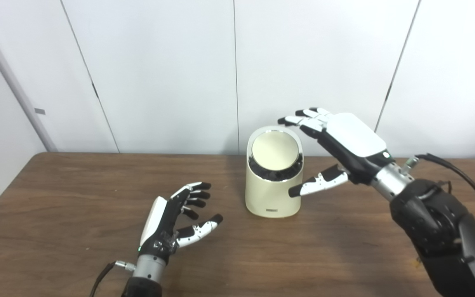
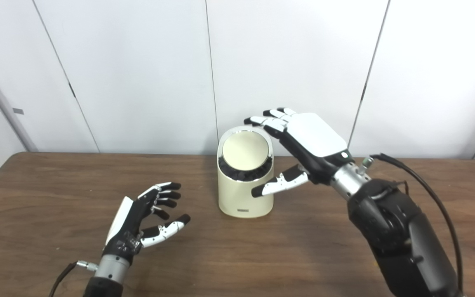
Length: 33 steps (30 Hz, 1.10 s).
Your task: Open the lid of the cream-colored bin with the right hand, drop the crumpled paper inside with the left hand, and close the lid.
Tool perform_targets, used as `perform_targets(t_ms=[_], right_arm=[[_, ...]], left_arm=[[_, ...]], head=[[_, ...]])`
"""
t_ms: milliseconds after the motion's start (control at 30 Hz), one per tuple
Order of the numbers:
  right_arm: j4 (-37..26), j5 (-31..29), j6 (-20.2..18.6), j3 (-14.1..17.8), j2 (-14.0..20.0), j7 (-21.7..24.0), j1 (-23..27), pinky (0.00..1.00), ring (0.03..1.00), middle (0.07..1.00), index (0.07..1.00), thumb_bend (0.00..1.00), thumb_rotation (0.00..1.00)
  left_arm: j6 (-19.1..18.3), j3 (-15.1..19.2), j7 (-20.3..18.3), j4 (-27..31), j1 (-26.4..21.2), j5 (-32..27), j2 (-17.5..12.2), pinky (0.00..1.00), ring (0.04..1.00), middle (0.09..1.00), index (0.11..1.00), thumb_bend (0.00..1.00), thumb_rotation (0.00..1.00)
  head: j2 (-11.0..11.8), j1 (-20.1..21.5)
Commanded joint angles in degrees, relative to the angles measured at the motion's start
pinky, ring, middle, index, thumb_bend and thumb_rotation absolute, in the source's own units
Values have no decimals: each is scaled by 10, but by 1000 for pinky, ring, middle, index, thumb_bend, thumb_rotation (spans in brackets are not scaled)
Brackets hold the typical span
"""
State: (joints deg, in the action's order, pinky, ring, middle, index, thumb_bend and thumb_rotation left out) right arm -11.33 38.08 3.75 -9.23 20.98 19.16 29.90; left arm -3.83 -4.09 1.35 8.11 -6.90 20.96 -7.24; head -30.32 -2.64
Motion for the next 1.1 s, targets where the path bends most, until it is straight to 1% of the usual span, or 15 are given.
perform_targets(t_ms=[0,67,100,200,267,300,367,467,567,633,700,800,900,967,1067], right_arm=[[-10,-45,-13,24,-1,-12,0,744,863,891,907,807,438],[-13,-75,-41,38,-8,-6,-18,745,880,927,928,828,427],[-13,-87,-49,44,-11,-8,-27,752,891,945,941,842,414],[0,-114,-39,57,-15,-28,-53,768,903,954,944,848,352],[10,-121,-29,61,-17,-42,-69,752,879,933,940,873,393],[14,-120,-27,61,-17,-50,-78,750,869,927,949,889,431],[20,-118,-25,62,-18,-63,-94,740,857,921,955,895,467],[23,-115,-29,62,-24,-82,-116,742,858,923,952,885,472],[27,-118,-34,62,-32,-96,-132,747,867,926,950,882,450],[35,-124,-25,61,-35,-104,-139,750,868,924,948,878,419],[42,-126,-20,60,-37,-112,-145,746,864,919,945,867,391],[47,-134,-25,59,-43,-115,-154,762,873,925,946,855,367],[48,-138,-35,55,-47,-115,-160,771,881,935,955,845,367],[46,-139,-42,54,-51,-115,-163,791,891,939,957,845,372],[37,-132,-56,51,-59,-116,-167,794,893,939,955,843,372]], left_arm=[[16,3,5,11,-13,-3,-2,557,687,729,781,622,185],[21,4,5,10,-14,-7,-3,552,686,730,782,620,174],[22,4,5,10,-15,-9,-3,553,688,733,784,618,161],[27,5,5,9,-18,-14,-5,554,688,732,784,618,150],[26,5,5,9,-19,-14,-6,554,686,734,786,620,162],[26,5,4,10,-20,-13,-7,557,687,735,788,621,171],[26,5,4,11,-22,-12,-8,561,688,735,789,622,181],[27,4,3,11,-25,-13,-10,568,692,736,790,619,182],[31,4,3,8,-27,-19,-11,566,690,737,791,620,172],[35,4,2,6,-29,-23,-11,565,689,739,792,625,168],[39,3,1,4,-30,-25,-12,564,686,740,793,636,174],[46,2,1,1,-31,-23,-13,566,686,743,796,646,194],[60,1,2,-6,-34,-23,-16,562,691,761,794,658,195],[79,1,1,-13,-36,-29,-19,558,705,787,800,675,202],[104,2,-7,-22,-38,-50,-24,563,736,826,822,698,207]], head=[[-1,0],[1,1],[2,2],[3,2],[2,3],[3,4],[3,6],[3,8],[3,9],[5,11],[4,12],[4,12],[7,17],[6,19],[8,32]])
